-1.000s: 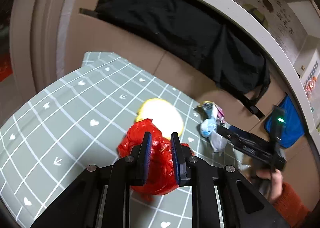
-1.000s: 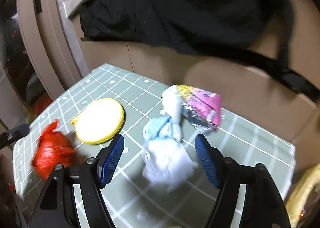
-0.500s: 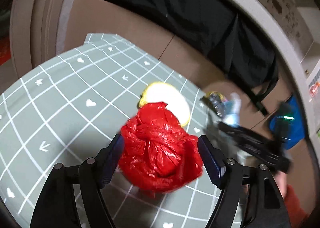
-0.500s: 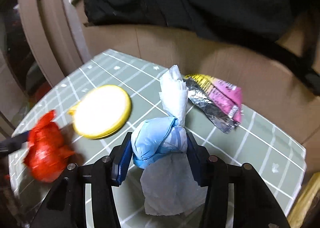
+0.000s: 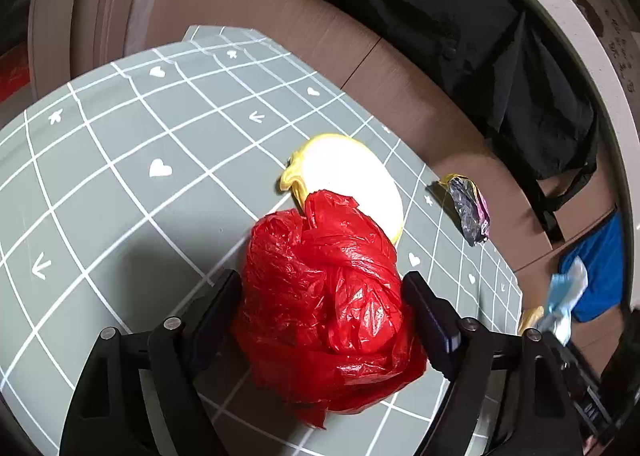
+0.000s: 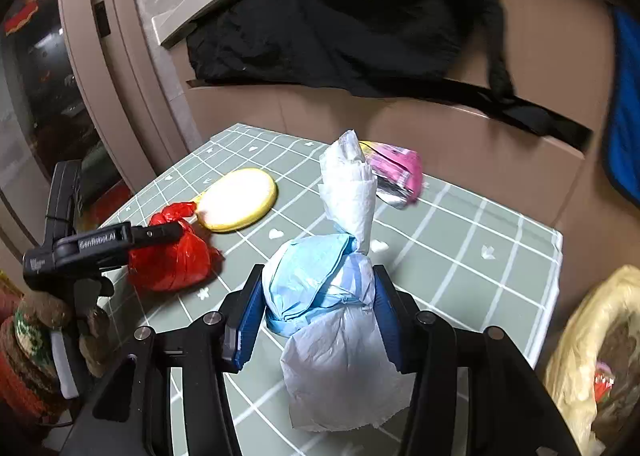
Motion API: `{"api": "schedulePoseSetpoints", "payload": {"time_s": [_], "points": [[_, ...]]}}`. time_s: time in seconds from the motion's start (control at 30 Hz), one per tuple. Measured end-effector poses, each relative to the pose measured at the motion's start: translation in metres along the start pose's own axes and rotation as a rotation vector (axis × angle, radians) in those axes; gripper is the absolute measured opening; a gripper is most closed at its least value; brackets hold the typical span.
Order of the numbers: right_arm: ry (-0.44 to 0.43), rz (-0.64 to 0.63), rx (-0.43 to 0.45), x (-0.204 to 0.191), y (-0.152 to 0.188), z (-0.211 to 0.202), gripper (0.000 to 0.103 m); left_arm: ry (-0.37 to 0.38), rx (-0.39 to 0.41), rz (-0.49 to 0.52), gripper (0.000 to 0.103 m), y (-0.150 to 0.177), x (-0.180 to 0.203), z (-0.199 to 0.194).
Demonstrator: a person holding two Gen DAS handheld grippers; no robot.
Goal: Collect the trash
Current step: 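Grasp the red plastic bag with the left tool while the right tool grasps the white tissue, then carry the red bag and white-blue tissue with both tools over the bin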
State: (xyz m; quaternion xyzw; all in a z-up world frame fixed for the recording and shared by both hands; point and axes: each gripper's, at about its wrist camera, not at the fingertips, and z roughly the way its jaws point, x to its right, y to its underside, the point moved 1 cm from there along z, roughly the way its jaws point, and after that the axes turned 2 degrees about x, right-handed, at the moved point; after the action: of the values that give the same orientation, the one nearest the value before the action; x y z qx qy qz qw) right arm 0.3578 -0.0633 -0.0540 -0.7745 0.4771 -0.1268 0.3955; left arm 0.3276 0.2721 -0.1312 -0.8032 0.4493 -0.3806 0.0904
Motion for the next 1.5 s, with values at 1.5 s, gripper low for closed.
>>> {"api": "schedulePoseSetpoints", "payload": {"time_s": [1.5], "points": [[0.379, 0.237, 0.369, 0.206, 0.032, -0.275, 0.048, 0.347, 0.228, 0.835, 0.059, 0.161, 0.427, -0.048]]}}
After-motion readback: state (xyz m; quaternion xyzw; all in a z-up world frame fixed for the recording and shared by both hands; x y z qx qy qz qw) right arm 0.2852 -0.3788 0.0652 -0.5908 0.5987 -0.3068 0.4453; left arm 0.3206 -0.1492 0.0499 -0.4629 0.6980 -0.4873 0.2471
